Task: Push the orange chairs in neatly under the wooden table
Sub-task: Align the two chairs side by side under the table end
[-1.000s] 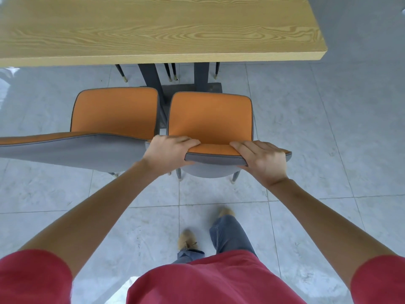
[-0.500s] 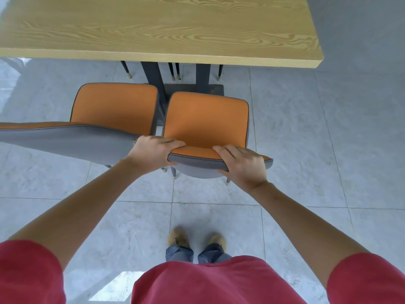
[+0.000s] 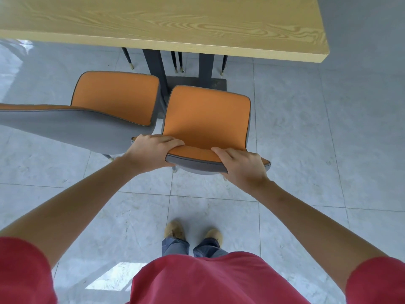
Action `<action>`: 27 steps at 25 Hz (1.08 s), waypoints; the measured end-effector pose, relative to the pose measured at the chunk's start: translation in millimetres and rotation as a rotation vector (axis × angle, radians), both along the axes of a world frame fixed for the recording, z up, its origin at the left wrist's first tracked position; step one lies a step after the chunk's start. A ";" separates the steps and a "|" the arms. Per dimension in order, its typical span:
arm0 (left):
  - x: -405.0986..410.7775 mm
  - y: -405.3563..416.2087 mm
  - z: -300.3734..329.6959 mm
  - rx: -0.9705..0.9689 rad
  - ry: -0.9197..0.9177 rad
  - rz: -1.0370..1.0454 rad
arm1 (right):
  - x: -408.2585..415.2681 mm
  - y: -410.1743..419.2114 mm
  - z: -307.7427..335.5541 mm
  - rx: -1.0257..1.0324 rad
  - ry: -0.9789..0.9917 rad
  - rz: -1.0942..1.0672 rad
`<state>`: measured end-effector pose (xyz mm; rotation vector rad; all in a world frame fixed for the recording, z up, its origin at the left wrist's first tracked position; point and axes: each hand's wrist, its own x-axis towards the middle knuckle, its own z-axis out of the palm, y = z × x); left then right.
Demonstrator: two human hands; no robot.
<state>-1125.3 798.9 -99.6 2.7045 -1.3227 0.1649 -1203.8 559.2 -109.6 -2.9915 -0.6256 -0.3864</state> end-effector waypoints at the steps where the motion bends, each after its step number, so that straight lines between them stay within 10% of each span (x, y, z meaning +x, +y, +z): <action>1: 3.1 0.6 -0.1 0.013 -0.004 -0.015 | 1.0 0.5 -2.7 0.014 -0.016 0.001; 27: 58.9 -76.6 -14.8 -0.079 0.004 -0.025 | 75.0 -89.6 2.7 -0.032 -0.078 0.116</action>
